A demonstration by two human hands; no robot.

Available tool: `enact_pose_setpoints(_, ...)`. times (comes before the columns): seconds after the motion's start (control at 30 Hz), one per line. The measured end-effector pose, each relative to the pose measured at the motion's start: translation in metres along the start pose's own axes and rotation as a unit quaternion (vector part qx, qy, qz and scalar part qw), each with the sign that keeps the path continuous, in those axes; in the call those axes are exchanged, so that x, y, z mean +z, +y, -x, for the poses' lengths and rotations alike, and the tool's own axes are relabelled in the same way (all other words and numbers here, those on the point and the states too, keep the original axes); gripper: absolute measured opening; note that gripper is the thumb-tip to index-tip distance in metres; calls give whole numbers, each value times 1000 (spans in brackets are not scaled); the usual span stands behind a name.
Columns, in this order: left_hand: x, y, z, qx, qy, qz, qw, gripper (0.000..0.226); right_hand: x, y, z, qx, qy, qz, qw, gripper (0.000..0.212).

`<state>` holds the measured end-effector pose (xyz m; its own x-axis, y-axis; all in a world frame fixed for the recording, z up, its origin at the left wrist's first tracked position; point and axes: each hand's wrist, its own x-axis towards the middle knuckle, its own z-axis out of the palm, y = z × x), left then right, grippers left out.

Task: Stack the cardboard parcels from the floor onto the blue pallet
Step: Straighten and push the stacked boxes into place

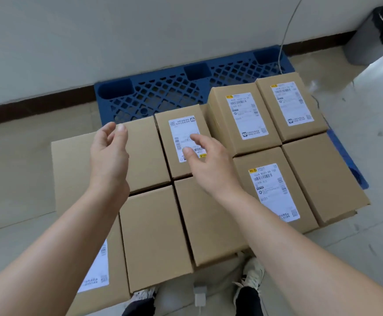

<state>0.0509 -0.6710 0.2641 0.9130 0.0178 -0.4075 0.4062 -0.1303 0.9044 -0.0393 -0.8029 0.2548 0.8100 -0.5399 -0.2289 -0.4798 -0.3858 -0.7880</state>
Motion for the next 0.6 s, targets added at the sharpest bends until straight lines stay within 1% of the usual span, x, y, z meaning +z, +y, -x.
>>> enact_pose_setpoints(0.07, 7, 0, 12, -3, 19, 10, 1000, 36, -17, 7, -2, -9, 5, -6, 1000, 39)
enact_pose_setpoints(0.17, 17, 6, 34, -5, 53, 31, 998, 23, -48, 11, -4, -28, -16, -12, 999, 40)
enact_pose_setpoints(0.33, 33, 27, 65, 2, 88, 67, 994, 13, -107, 1, -6, -56, -25, -27, 998, 39)
enact_pose_setpoints(0.47, 32, 54, 86, 22, 90, 87, 992, 15, -141, -18, 1, -67, -30, -36, 997, 39)
enact_pose_setpoints(0.6, 19, 88, 96, 48, 90, 110, 989, 11, -165, -42, 11, -87, -6, -60, 994, 38)
